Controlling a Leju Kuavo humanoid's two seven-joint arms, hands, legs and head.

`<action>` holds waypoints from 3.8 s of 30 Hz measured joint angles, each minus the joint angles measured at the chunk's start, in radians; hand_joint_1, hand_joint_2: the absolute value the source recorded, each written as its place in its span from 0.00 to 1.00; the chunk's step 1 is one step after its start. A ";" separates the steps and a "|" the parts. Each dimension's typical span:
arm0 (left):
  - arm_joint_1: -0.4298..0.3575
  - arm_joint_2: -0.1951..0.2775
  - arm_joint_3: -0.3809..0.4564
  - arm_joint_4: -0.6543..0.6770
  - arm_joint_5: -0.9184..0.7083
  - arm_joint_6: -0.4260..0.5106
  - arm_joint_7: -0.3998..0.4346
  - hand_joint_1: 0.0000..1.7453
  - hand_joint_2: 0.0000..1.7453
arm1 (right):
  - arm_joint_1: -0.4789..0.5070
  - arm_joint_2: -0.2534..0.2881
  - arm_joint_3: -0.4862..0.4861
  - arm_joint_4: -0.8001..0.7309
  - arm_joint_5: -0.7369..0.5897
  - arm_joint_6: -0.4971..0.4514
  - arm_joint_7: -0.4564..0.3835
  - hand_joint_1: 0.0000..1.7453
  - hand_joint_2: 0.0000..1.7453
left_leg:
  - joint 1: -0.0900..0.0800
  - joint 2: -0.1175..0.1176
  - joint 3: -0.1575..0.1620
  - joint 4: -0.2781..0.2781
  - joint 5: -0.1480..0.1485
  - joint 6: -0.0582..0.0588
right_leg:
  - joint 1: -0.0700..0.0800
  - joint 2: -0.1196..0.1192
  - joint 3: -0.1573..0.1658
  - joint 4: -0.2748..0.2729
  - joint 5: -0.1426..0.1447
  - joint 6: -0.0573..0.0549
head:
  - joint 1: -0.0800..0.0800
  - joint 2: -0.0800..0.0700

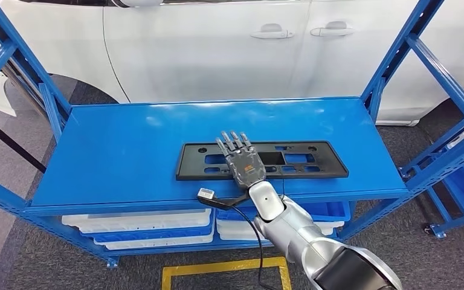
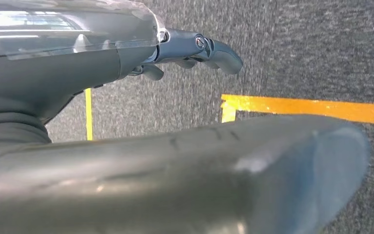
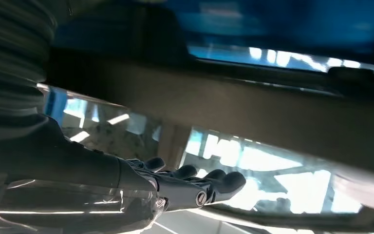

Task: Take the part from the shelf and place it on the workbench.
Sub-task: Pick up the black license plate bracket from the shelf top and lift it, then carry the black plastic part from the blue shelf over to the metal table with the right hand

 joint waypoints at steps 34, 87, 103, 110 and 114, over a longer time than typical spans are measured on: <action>0.001 0.013 0.000 0.000 -0.003 -0.010 -0.021 0.00 0.00 | -0.052 -0.174 -0.172 0.071 0.013 0.066 0.030 1.00 1.00 | 0.003 0.001 0.003 0.004 -0.004 0.003 | -0.009 -0.001 -0.052 0.111 -0.019 0.015 | 0.000 0.000; -0.006 0.016 0.042 0.001 0.034 -0.100 -0.261 0.00 1.00 | 0.423 -0.129 -0.239 -1.472 -1.708 0.896 -0.913 1.00 1.00 | -0.010 -0.003 -0.002 0.027 -0.027 -0.021 | 0.006 0.001 0.079 -0.159 0.082 -0.027 | 0.000 0.000; -0.010 0.016 0.079 0.001 0.038 -0.064 -0.235 0.00 1.00 | 0.535 -0.178 -0.050 -1.456 -1.812 1.088 -0.850 1.00 1.00 | -0.003 -0.002 -0.021 0.027 0.001 -0.033 | -0.005 -0.001 0.089 -0.148 0.069 -0.017 | 0.000 0.000; -0.008 0.020 0.080 0.001 0.036 -0.060 -0.235 0.00 1.00 | 0.542 -0.195 -0.039 -1.432 -1.797 1.033 -0.885 1.00 1.00 | 0.004 -0.001 -0.118 0.291 -0.175 -0.060 | -0.003 -0.006 0.045 -0.160 0.115 -0.049 | 0.000 0.000; -0.010 0.022 0.080 0.001 0.033 -0.065 -0.242 0.00 1.00 | 0.548 -0.205 -0.039 -1.421 -1.783 1.006 -0.905 1.00 1.00 | 0.000 -0.001 0.022 0.111 -0.117 -0.043 | 0.004 -0.005 0.015 -0.156 0.141 -0.045 | 0.000 0.000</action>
